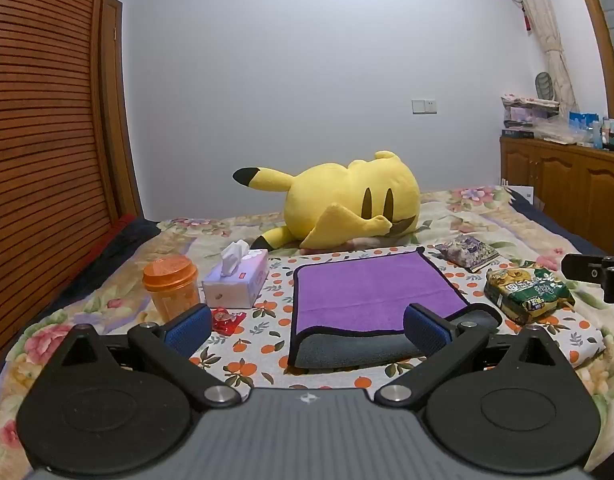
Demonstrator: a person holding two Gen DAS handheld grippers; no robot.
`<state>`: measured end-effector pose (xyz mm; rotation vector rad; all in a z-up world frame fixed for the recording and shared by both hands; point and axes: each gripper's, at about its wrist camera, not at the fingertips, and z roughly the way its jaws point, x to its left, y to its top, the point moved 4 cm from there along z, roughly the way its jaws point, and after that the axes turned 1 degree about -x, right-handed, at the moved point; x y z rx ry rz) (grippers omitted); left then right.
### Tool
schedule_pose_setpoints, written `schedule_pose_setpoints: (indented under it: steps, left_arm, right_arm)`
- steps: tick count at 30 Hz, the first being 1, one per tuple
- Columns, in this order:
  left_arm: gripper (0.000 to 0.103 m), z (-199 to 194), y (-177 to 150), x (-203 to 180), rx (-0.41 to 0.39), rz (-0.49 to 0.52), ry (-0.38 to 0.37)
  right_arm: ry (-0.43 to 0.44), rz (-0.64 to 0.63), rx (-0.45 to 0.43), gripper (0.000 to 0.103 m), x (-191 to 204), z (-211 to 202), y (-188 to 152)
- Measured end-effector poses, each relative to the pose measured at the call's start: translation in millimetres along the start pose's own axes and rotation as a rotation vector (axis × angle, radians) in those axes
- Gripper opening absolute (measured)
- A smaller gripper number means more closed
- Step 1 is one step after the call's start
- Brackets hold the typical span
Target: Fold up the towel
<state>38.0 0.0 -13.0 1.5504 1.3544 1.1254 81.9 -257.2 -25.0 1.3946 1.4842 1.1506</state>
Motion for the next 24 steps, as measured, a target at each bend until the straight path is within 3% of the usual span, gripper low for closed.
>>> schedule_pose_setpoints:
  steps: [24]
  left_arm:
    - [0.103,-0.3,0.1,0.1,-0.003,-0.001,-0.001]
  right_arm:
    - [-0.001,-0.002,-0.003,0.103,-7.4,-1.6,1.4]
